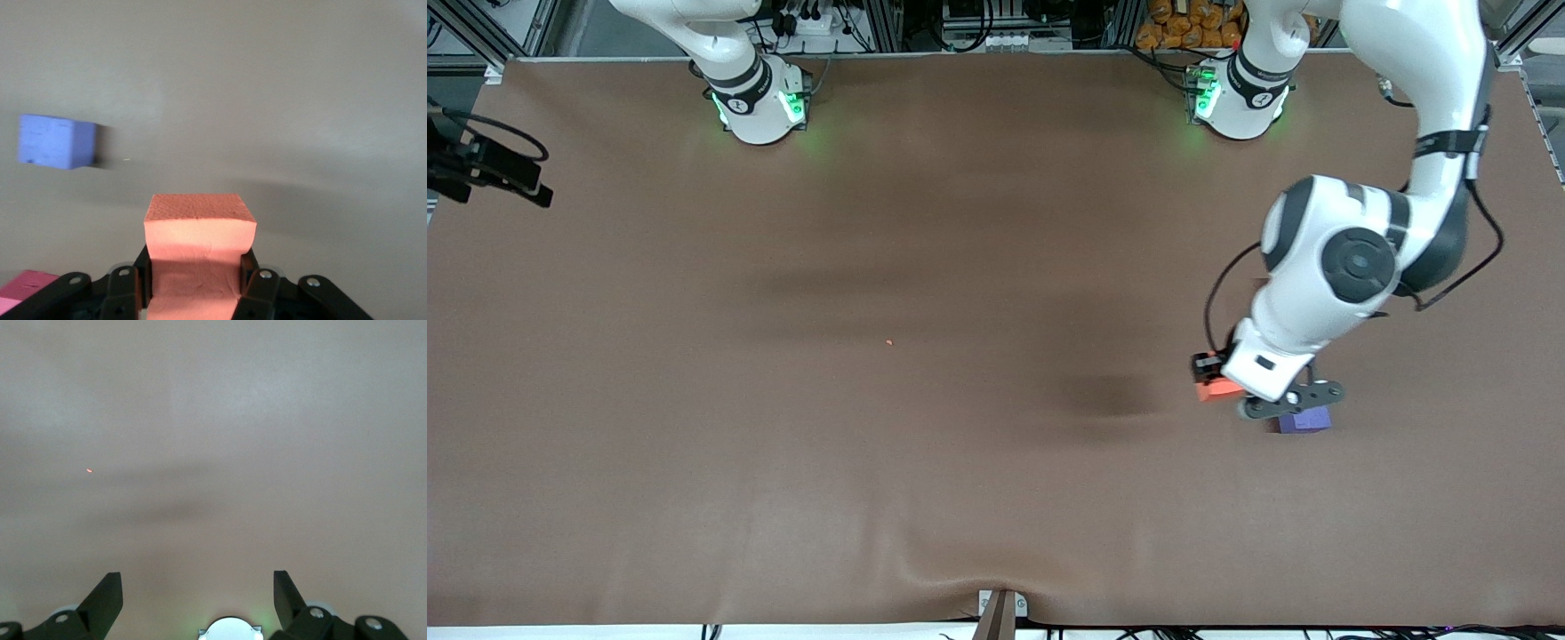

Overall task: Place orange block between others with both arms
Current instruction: 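Carry the orange cube with the left gripper between the pink and purple cubes, then lower the orange cube onto the table and open the left gripper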

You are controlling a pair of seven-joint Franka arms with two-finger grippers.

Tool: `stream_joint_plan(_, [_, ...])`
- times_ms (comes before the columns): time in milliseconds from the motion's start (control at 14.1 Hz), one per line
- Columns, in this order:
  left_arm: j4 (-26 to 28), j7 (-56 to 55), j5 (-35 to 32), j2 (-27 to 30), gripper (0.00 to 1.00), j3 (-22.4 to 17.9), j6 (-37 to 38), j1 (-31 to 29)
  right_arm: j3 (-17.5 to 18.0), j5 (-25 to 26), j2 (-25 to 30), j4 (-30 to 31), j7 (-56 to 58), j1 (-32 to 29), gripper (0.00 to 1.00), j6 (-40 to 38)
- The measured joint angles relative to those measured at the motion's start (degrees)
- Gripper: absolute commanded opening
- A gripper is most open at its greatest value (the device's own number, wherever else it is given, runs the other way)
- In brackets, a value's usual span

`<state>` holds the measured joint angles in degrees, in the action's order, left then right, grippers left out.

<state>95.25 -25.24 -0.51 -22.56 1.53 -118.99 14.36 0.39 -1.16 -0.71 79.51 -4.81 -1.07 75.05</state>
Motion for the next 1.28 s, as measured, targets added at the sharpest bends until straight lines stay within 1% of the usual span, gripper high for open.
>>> stream_joint_plan(212, [4.2, 7.89, 0.0, 0.11, 0.0, 0.02, -0.21, -5.63, 0.12, -0.01, 0.48, 0.9, -0.98, 0.0, 1.0, 0.36])
stream_joint_plan(354, [6.75, 13.6, 0.03, 0.26, 0.0, 0.19, -1.5, -10.14, 0.16, -0.02, 0.47, 2.74, -1.02, 0.0, 1.0, 2.51])
stream_joint_plan(496, [9.63, 19.0, 0.09, 0.37, 0.0, 0.75, -4.95, -14.24, 0.24, -0.03, 0.46, 4.31, -1.02, 0.01, 1.0, 3.81])
stream_joint_plan(638, [14.11, 22.67, 0.12, 0.39, 0.0, 1.49, -9.95, -17.14, 0.35, -0.05, 0.45, 4.97, -1.03, 0.03, 1.0, 4.6])
stream_joint_plan(850, [19.0, 23.11, 0.12, 0.41, 0.0, 2.04, -12.63, -17.72, 0.63, -0.06, 0.44, 6.25, -1.02, 0.14, 1.0, 7.15])
stream_joint_plan(992, [20.82, 23.11, 0.13, 0.54, 0.0, 2.14, -13.9, -17.72, 0.64, -0.05, 0.43, 7.58, -0.25, 0.14, 1.0, 8.55])
stream_joint_plan(1275, [23.92, 24.01, 0.13, 0.64, 0.0, 2.14, -19.11, -17.76, 0.43, -0.02, 0.44, 8.64, 2.51, 0.11, 1.0, 9.76])
